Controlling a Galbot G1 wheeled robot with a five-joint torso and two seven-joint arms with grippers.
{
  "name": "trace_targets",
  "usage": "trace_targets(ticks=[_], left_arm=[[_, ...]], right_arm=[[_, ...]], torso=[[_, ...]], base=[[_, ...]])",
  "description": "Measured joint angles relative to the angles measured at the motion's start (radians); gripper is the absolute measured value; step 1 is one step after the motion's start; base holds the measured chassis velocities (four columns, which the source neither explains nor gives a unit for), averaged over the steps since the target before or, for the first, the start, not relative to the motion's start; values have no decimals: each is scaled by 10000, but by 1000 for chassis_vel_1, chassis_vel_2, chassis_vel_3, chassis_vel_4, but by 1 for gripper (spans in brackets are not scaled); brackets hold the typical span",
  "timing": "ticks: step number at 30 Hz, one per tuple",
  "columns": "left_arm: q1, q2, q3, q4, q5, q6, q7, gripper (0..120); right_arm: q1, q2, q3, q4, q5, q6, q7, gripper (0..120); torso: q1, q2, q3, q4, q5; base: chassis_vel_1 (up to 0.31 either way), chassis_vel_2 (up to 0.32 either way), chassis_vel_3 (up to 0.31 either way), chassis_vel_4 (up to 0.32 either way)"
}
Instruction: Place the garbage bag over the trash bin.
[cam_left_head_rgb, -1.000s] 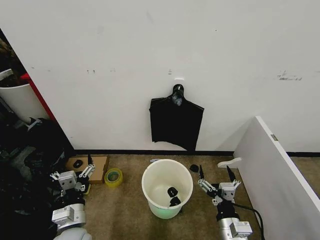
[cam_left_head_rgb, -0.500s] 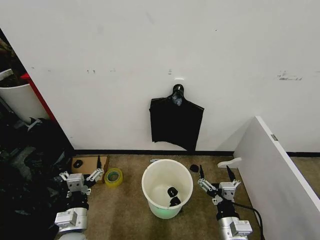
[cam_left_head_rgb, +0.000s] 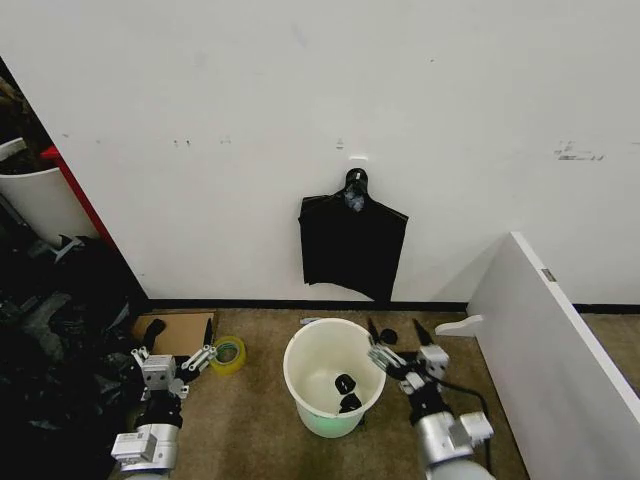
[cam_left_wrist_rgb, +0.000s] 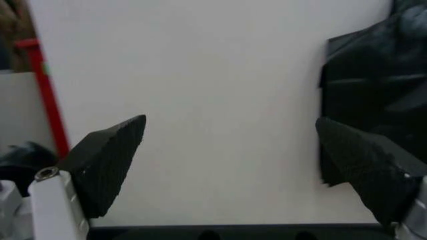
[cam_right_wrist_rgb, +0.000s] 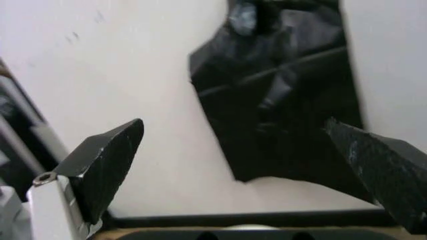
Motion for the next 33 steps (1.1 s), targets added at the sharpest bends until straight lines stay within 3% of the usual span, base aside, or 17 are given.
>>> trace_targets(ticks=[2, 5, 8, 13, 22, 33], left_arm=[[-56, 125, 152, 59, -160, -63, 41, 100], [-165, 396, 546, 297, -439, -330, 179, 100], [-16, 314, 609, 483, -203, -589, 218, 100], [123, 80, 669, 555, 141, -729, 221, 100], [170, -31, 546, 611, 319, -769, 215, 100], [181, -274, 519, 636, 429, -787, 169, 100]], right_arm=[[222, -104, 20, -35, 454, -195, -46, 100], [1076, -345, 155, -250, 2335, -878, -46, 100], [2078, -411, 61, -610, 4255, -1469, -14, 100], [3401, -107, -131, -1277, 5743, -1911, -39, 100], [5772, 535, -511, -3294, 6649, -2030, 279, 100], [7239, 729, -393, -4999, 6601, -1848, 295, 100]], torso=[[0, 0, 0, 0, 0], [0, 0, 0, -11, -3], [1, 0, 1, 2, 1], [1, 0, 1, -2, 0], [1, -1, 2, -2, -2], [1, -1, 0, -2, -1]], base=[[0, 0, 0, 0], [0, 0, 0, 0], [0, 0, 0, 0], [0, 0, 0, 0], [0, 0, 0, 0], [0, 0, 0, 0]])
